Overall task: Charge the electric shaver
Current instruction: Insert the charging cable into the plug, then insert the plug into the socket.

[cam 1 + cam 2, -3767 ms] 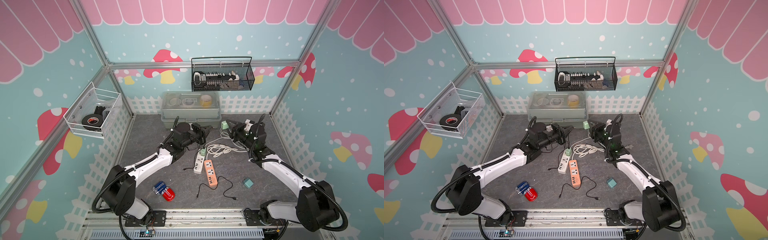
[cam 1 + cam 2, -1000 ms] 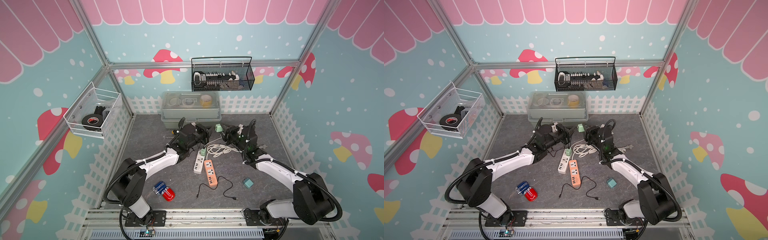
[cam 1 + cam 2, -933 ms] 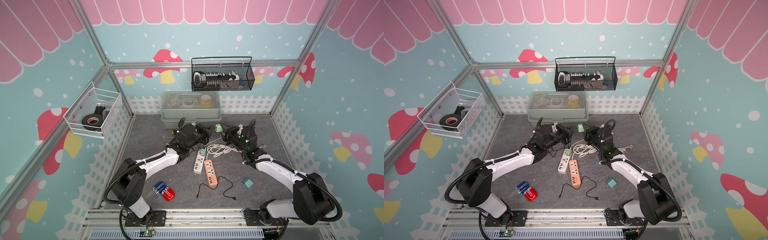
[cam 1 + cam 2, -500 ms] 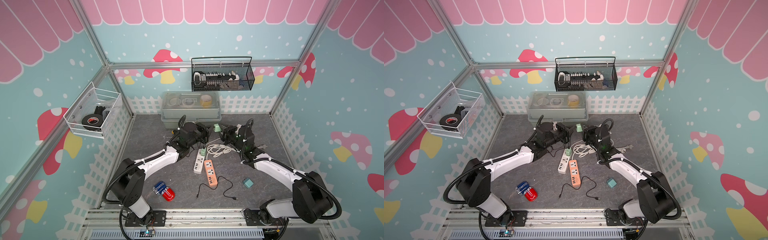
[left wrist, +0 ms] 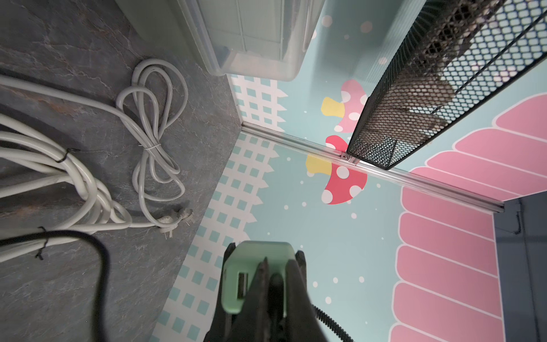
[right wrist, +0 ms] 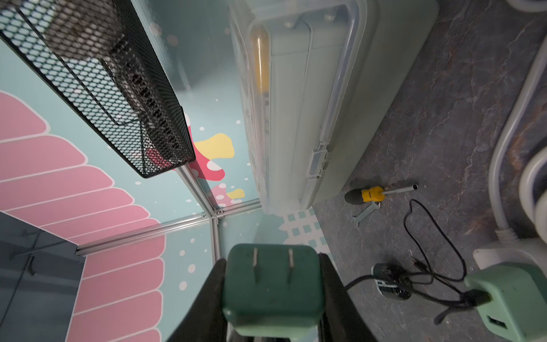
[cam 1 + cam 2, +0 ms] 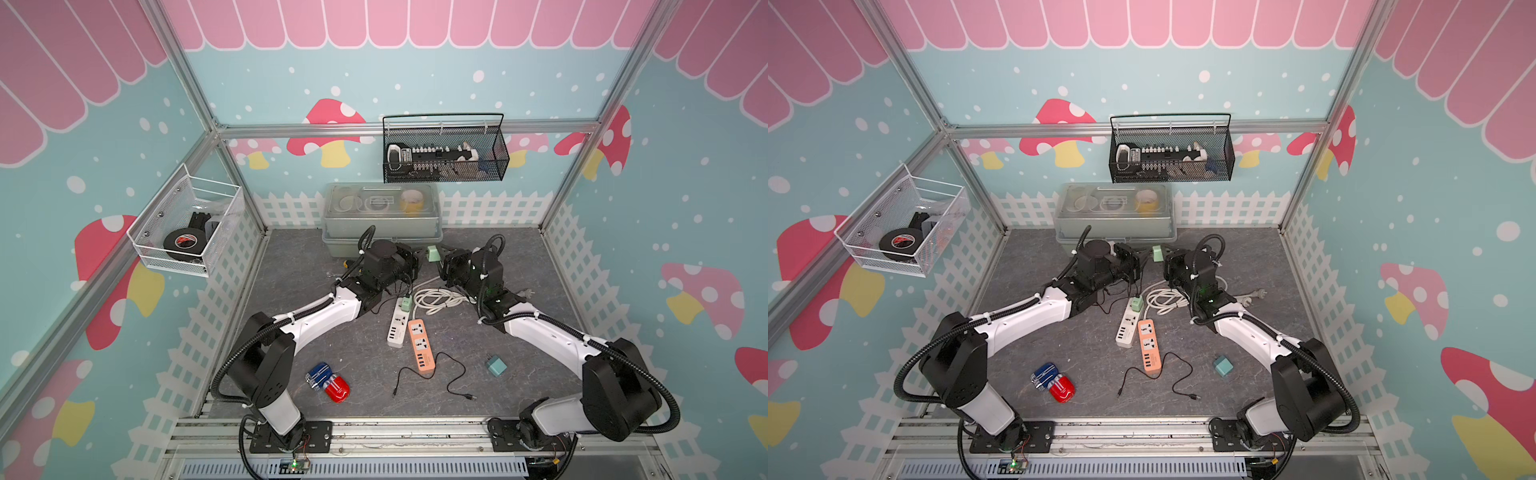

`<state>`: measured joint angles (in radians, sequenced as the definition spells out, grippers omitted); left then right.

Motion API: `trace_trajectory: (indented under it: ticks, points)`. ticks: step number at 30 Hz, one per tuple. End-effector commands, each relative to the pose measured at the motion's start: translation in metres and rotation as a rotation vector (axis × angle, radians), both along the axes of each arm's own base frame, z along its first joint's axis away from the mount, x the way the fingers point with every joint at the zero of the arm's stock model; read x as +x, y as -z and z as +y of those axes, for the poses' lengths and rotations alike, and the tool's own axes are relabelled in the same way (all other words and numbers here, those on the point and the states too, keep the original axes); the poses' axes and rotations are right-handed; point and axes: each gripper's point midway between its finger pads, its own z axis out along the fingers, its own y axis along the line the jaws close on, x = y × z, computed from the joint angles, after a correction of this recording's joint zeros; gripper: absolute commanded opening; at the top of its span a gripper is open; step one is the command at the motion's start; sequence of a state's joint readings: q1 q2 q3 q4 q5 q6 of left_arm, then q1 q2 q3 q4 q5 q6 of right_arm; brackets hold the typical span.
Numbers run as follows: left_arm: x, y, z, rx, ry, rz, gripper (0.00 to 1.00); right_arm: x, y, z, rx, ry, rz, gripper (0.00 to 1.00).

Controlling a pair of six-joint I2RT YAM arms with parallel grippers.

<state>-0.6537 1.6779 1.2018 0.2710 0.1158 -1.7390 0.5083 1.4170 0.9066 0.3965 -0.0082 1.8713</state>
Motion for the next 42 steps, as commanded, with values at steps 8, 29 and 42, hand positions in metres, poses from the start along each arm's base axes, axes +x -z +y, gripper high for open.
trace_trajectory:
  ticks: [8, 29, 42]
  points:
    - [-0.051, -0.015, 0.047, 0.397, 0.152, -0.182, 0.7, -0.035, -0.001, 0.035, 0.063, -0.215, 0.178, 0.0]
    - [-0.099, 0.016, 0.046, 0.89, 0.371, -0.581, 0.67, -0.069, 0.01, 0.049, 0.124, -0.416, 0.473, 0.0]
    - [-0.079, 0.024, 0.037, 0.936, 0.358, -0.57, 0.61, -0.083, 0.009, 0.051, 0.161, -0.456, 0.501, 0.0]
